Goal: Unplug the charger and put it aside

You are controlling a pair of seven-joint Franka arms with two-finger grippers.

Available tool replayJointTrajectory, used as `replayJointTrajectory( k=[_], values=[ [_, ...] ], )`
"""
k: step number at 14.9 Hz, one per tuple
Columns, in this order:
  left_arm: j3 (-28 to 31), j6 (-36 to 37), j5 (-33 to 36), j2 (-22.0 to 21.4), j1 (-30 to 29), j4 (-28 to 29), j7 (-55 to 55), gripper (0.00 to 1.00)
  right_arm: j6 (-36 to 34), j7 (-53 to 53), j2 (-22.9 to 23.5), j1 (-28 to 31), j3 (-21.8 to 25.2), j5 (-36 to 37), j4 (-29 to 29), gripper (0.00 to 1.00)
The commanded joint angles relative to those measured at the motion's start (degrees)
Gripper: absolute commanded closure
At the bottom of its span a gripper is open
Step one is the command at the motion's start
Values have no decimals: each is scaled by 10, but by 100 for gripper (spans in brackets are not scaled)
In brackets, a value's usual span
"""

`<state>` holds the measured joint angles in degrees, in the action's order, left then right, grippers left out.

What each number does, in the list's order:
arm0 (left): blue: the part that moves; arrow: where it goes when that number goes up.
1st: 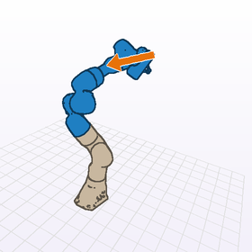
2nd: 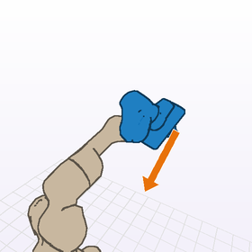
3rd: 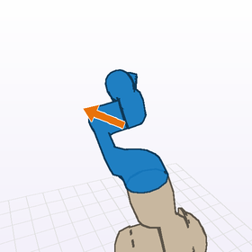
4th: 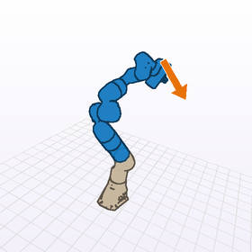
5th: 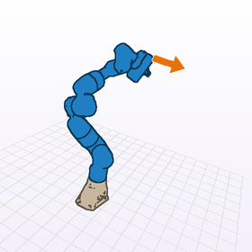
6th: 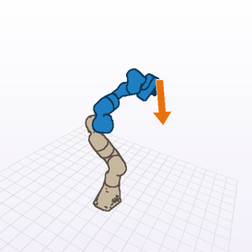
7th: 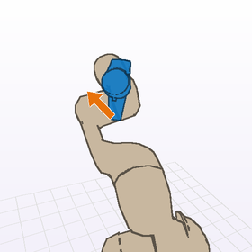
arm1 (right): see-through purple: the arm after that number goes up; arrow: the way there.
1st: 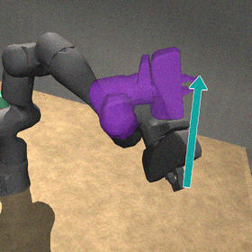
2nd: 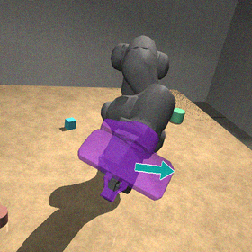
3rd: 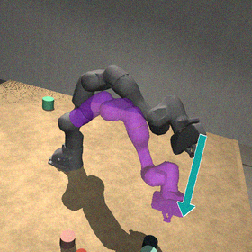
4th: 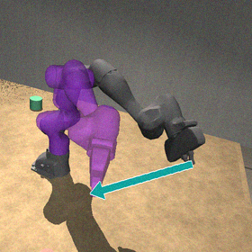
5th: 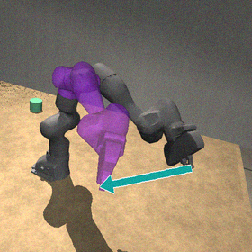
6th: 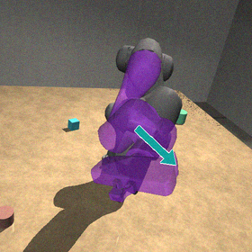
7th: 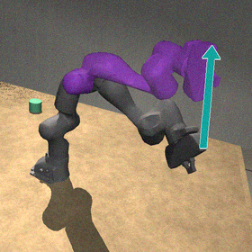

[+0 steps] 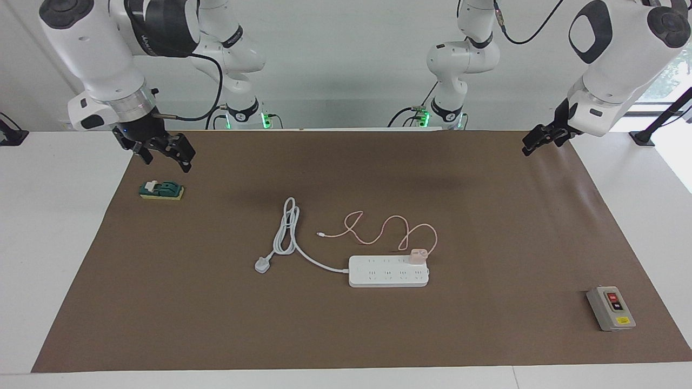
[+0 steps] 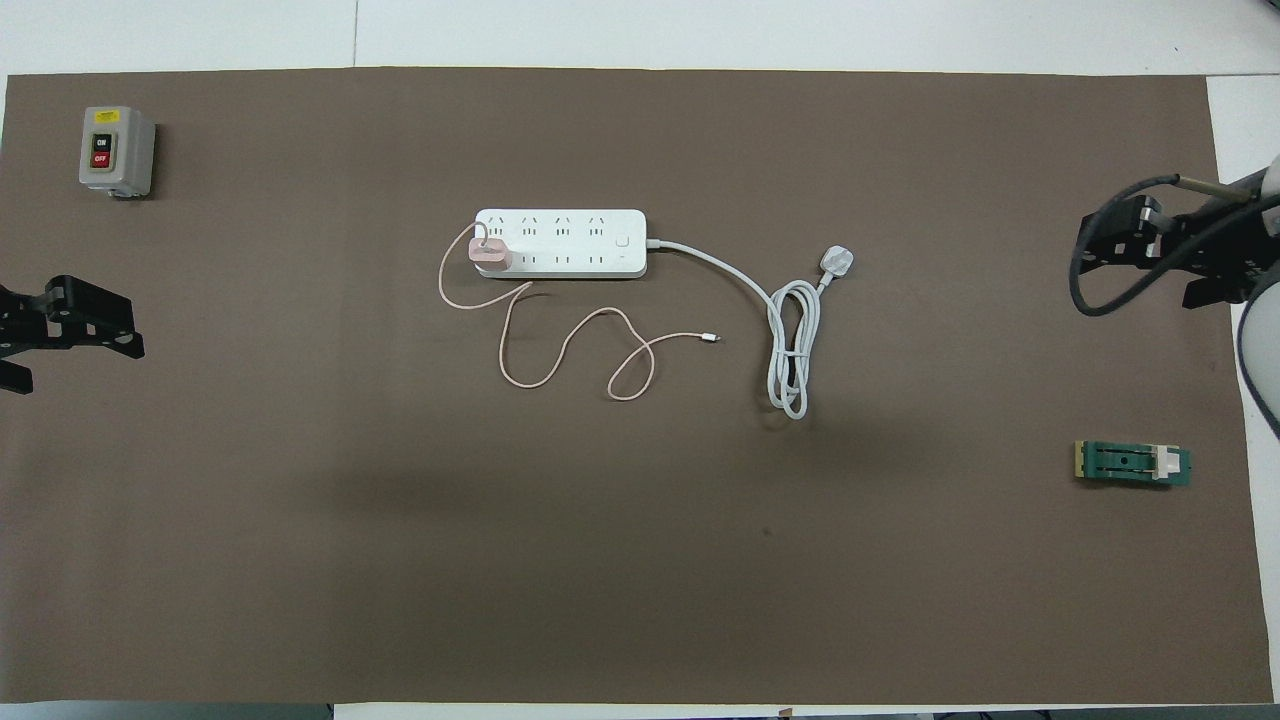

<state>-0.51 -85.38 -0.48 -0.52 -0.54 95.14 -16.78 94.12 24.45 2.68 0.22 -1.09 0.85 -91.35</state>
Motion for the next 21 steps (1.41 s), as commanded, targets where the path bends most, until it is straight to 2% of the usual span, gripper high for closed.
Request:
replayJointTrajectory(
  k=[1,3,5,9,12,16,19,21],
  values=[
    [-6,-43,-32,10,7,14,-180,0,39,196,-15,-15,-4,9,-33,0],
    [-5,-72,-42,42,27,2,-337,0,72,345,-14,-34,-4,8,-48,0],
    [-6,-136,-51,58,51,11,-496,0,98,480,-7,-56,-4,8,-50,0],
    [-3,-253,-46,128,108,7,-741,0,98,582,21,-76,-4,-10,-47,0],
    [-4,-308,-47,156,111,6,-784,0,102,625,50,-78,-4,-68,-38,0],
    [-3,-379,-44,198,125,7,-794,0,155,698,97,-107,-4,-117,-25,0],
    [-2,-388,4,256,165,-21,-795,0,200,730,114,-128,-4,-153,-25,0],
    [-3,-394,4,266,167,-24,-821,0,231,735,123,-141,-4,-169,-26,0]
  ],
)
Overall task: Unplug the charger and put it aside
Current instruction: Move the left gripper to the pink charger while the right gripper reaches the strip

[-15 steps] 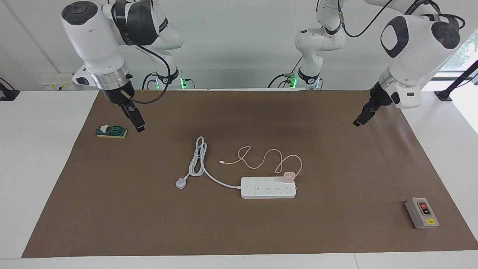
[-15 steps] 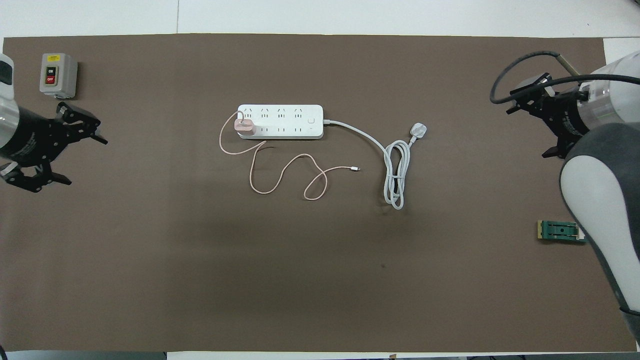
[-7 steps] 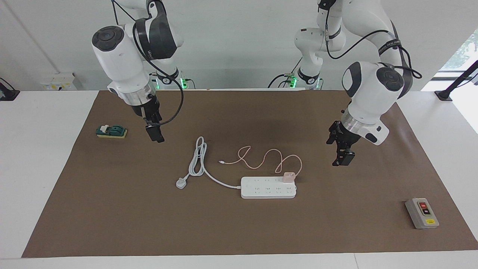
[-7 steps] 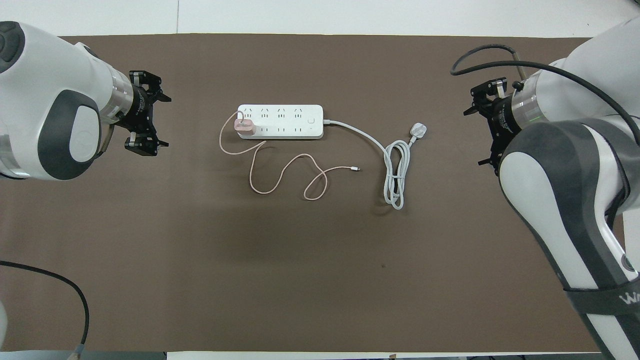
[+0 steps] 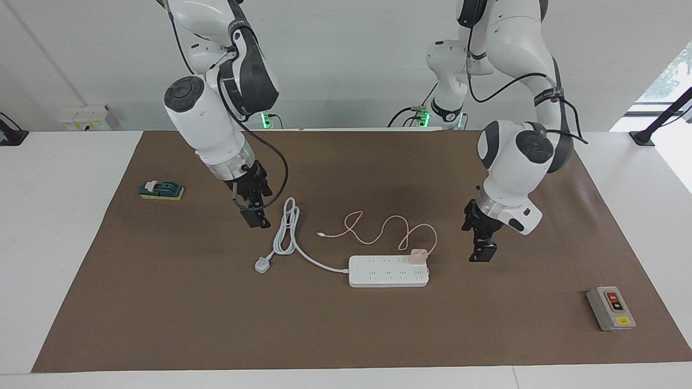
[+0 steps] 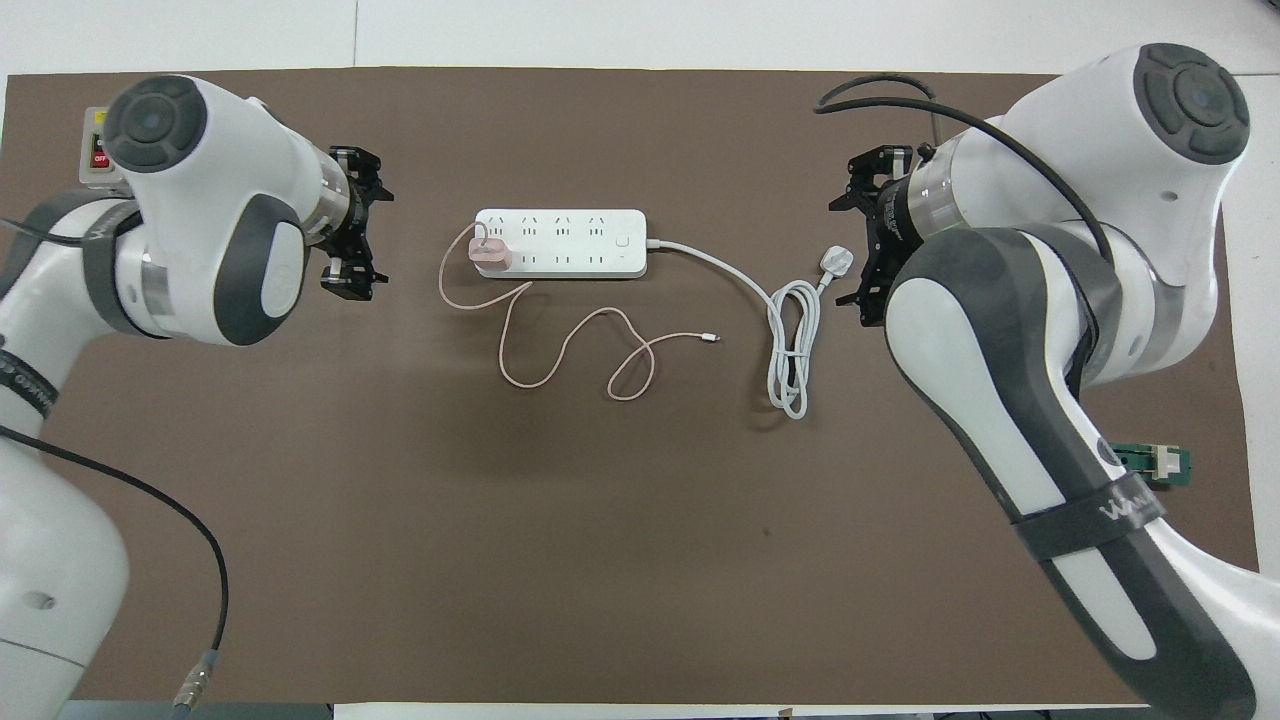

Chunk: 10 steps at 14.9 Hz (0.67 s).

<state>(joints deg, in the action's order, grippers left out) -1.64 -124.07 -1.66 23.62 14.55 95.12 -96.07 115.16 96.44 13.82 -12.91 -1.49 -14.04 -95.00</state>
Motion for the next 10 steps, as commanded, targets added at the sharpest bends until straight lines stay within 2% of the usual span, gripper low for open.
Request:
replayJointTrajectory(
  k=[1,2,5,7,10],
  values=[
    [8,-30,17,27,16,-23,-42,0,32,21,19,-24,0,-38,11,0],
    [8,-62,19,28,16,-19,-52,0,37,27,34,-37,0,-46,21,0],
    [8,-94,20,38,21,-10,-60,0,23,64,128,-60,0,-47,140,0],
    [8,-134,20,42,22,3,-61,0,24,101,181,-72,0,-47,196,0],
    [6,-139,18,42,26,17,-61,0,47,115,253,-86,-2,-62,261,0]
  ],
)
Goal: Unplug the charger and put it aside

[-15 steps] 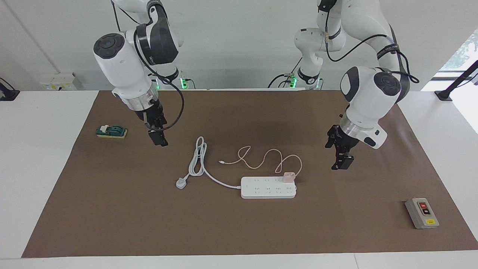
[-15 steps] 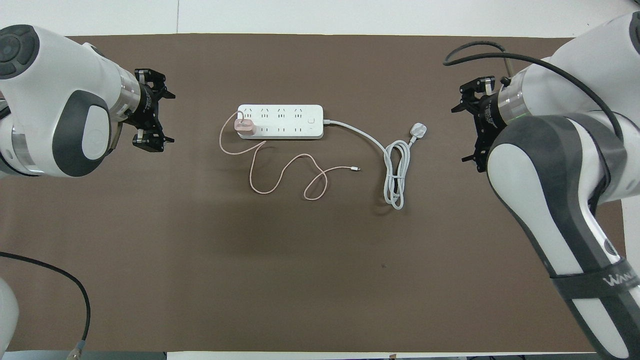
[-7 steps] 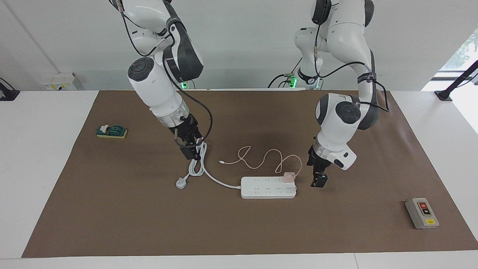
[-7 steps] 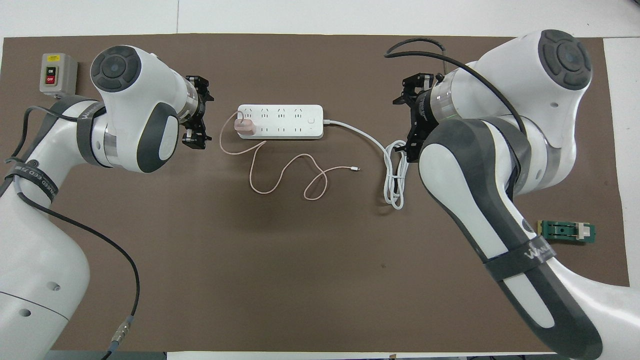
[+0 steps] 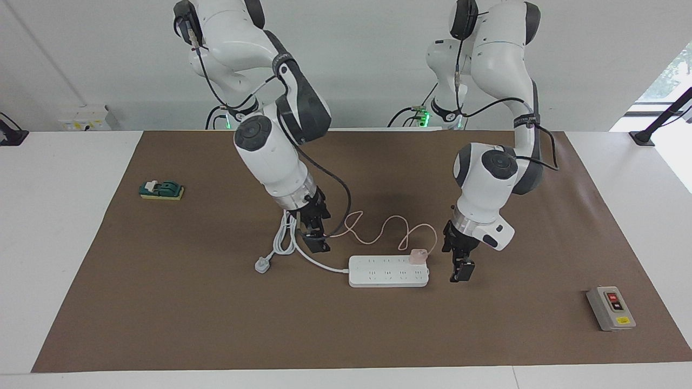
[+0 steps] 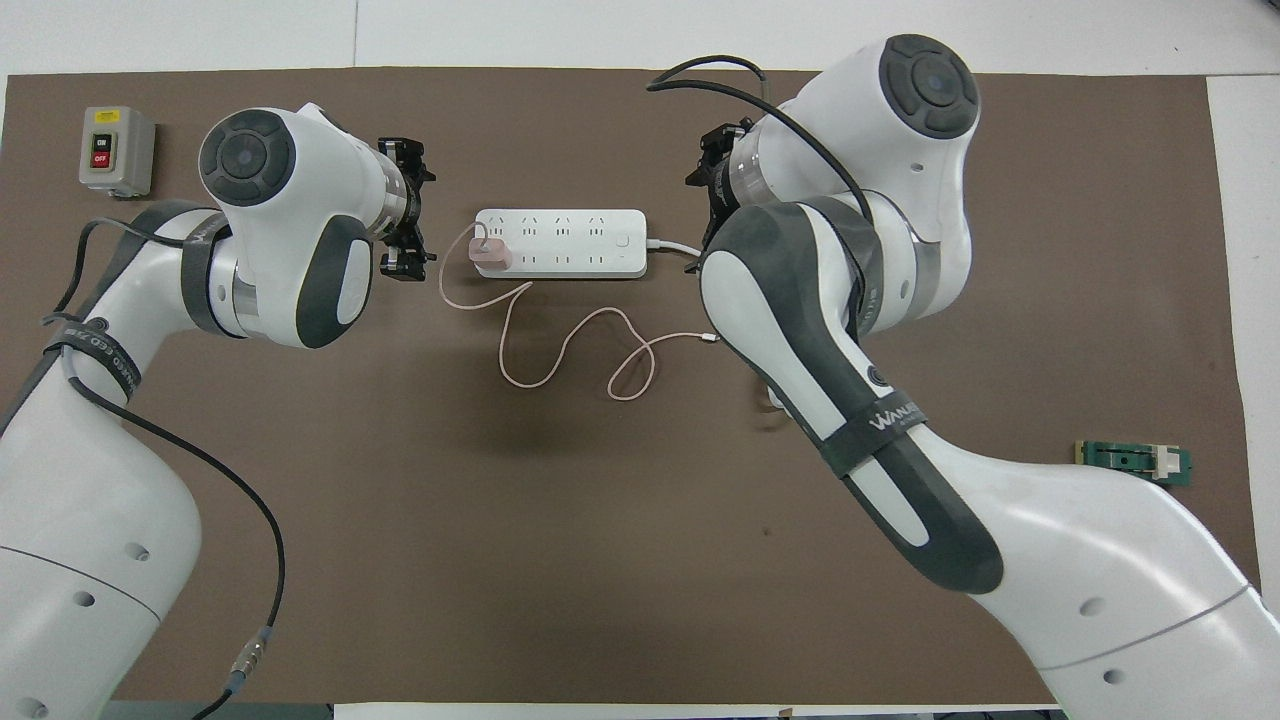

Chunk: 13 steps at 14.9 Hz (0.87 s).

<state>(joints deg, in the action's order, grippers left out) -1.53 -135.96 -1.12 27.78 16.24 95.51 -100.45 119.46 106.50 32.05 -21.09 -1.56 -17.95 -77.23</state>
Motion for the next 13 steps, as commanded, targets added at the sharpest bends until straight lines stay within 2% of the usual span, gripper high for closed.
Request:
replayJointTrajectory(
  k=[1,5,8,13],
  values=[
    [5,-17,10,1,16,13,-18,0,12,14,80,-11,0,-41,87,0],
    [7,17,-18,4,29,7,-31,0,10,-11,94,-17,0,-49,89,0],
    [7,20,-23,10,49,3,-62,0,-13,-14,182,-24,-1,-50,209,0],
    [8,35,-23,14,57,1,-62,0,-15,-14,194,-36,0,-44,204,0]
  ],
)
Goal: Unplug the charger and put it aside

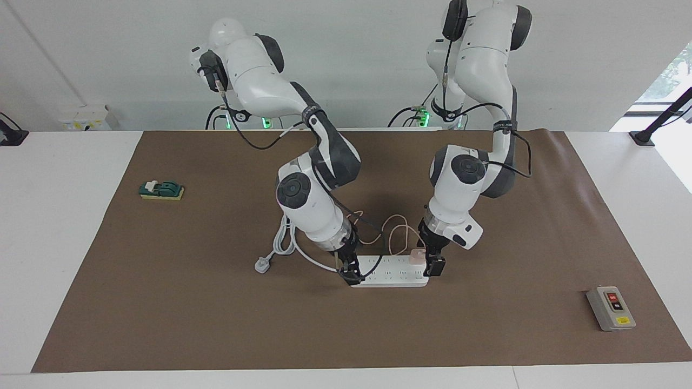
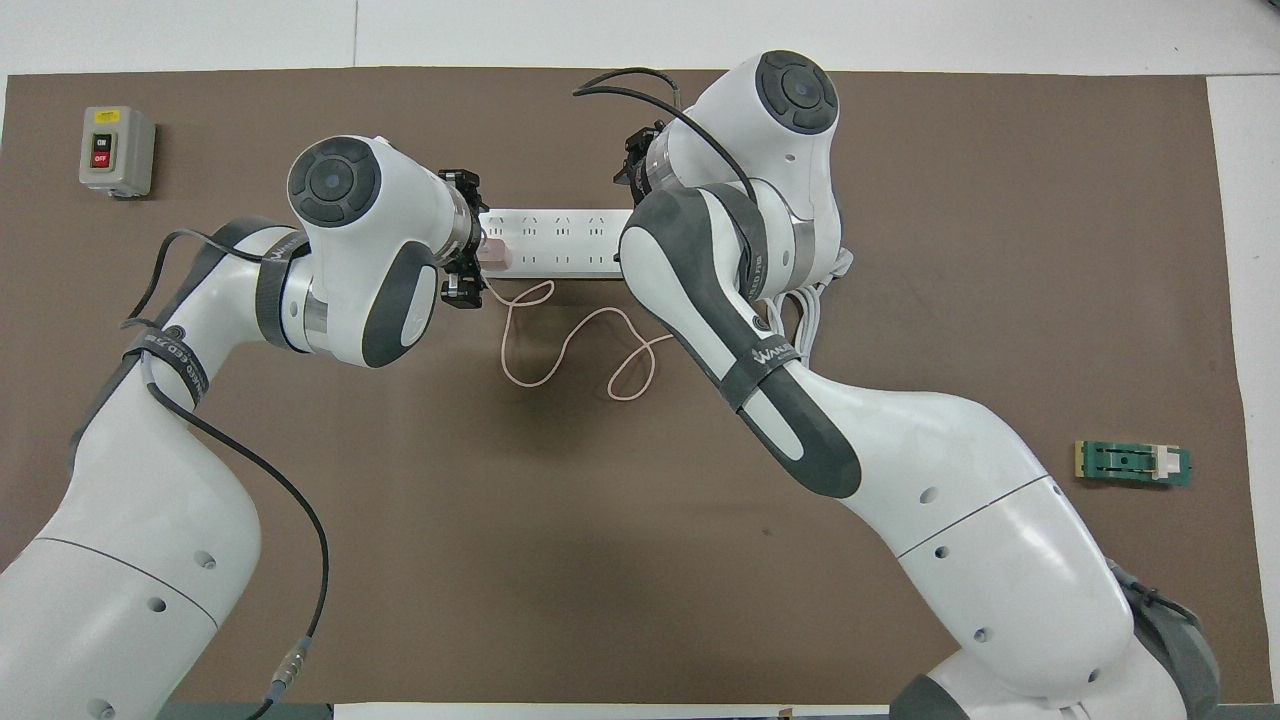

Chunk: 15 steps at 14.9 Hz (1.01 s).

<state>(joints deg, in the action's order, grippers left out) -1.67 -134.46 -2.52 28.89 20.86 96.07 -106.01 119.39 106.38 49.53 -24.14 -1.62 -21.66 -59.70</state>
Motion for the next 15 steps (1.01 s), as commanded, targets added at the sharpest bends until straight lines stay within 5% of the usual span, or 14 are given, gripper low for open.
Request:
replayJointTrajectory(
  k=[1,15],
  values=[
    [10,20,-8,3,11,-5,-7,0,-14,-13,21,-6,-1,-6,24,0],
    [10,7,-4,3,21,1,-7,9,37,-34,19,-21,0,-8,-24,0]
  ],
)
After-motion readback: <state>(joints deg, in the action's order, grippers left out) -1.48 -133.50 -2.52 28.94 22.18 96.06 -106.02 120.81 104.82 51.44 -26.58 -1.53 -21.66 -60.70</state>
